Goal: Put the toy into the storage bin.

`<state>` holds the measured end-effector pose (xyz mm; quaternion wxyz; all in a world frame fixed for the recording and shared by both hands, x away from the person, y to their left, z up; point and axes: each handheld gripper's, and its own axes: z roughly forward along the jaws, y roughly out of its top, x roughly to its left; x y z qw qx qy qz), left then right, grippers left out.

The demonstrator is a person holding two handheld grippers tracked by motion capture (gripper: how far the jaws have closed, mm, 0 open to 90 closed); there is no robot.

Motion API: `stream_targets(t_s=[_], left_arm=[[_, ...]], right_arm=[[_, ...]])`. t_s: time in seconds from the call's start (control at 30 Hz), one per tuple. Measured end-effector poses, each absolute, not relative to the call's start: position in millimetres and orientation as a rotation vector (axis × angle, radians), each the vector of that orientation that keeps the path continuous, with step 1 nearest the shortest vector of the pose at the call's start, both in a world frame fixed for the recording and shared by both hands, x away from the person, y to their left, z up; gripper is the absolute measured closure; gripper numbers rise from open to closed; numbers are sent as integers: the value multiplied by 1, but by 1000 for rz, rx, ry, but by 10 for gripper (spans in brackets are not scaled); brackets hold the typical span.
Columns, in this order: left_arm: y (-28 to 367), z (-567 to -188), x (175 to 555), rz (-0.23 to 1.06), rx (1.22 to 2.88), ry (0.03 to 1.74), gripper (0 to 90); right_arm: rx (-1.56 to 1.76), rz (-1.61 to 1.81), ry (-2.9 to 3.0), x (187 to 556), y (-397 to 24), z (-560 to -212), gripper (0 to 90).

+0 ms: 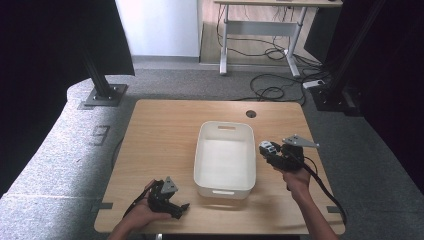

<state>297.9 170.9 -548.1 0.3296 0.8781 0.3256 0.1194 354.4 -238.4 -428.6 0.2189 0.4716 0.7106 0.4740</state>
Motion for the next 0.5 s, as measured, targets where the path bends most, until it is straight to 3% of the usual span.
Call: stream_targets(t_s=[0.5], left_arm=[[171,-548,298,313,2298,854,0]], right_arm=[[1307,1311,1976,355,-233,-426,503]])
